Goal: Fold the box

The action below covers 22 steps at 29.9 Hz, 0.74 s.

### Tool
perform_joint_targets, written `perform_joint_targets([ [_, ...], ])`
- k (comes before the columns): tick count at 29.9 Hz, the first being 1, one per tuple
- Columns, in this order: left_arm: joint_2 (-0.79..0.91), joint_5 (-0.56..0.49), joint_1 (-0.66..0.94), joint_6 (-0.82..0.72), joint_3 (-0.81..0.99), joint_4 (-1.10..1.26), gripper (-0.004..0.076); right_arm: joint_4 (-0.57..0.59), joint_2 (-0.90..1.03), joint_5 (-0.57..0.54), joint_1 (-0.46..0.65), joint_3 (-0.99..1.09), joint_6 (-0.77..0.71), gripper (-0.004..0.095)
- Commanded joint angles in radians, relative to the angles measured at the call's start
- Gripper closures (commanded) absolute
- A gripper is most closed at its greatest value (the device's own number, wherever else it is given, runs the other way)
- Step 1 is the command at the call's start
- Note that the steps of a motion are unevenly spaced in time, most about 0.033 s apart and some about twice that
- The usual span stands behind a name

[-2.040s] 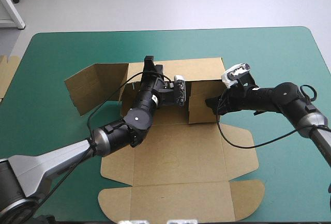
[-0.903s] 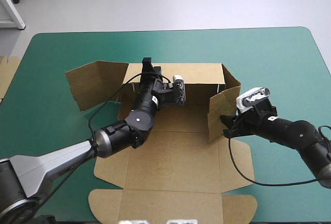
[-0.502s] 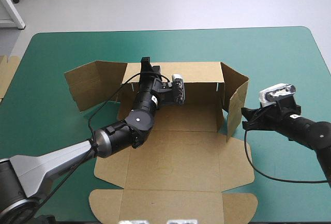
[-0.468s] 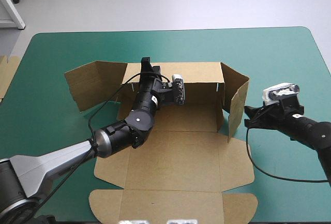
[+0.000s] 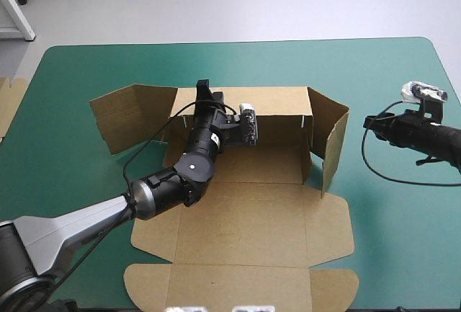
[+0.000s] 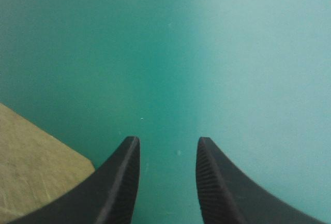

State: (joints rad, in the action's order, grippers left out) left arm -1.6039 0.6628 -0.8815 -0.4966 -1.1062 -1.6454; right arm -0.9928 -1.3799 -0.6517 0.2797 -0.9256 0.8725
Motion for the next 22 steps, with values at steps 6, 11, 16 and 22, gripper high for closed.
perform_joint_targets([
  [6,0.042,0.030,-0.007,-0.023,-0.034,-0.044,0.0734,-0.093,-0.112,-0.279,0.008,-0.137,0.138,0.0571],
  [11,0.042,0.028,-0.007,-0.023,-0.034,-0.046,0.0734,-0.161,-0.063,-0.332,0.008,-0.083,0.307,0.0571],
  [16,0.042,0.028,-0.007,-0.023,-0.034,-0.046,0.0734,-0.208,-0.055,-0.370,-0.006,-0.054,0.503,0.0538],
  [22,0.042,0.026,-0.007,-0.023,-0.034,-0.050,0.0734,-0.091,-0.055,-0.401,-0.101,-0.035,0.510,0.0391],
])
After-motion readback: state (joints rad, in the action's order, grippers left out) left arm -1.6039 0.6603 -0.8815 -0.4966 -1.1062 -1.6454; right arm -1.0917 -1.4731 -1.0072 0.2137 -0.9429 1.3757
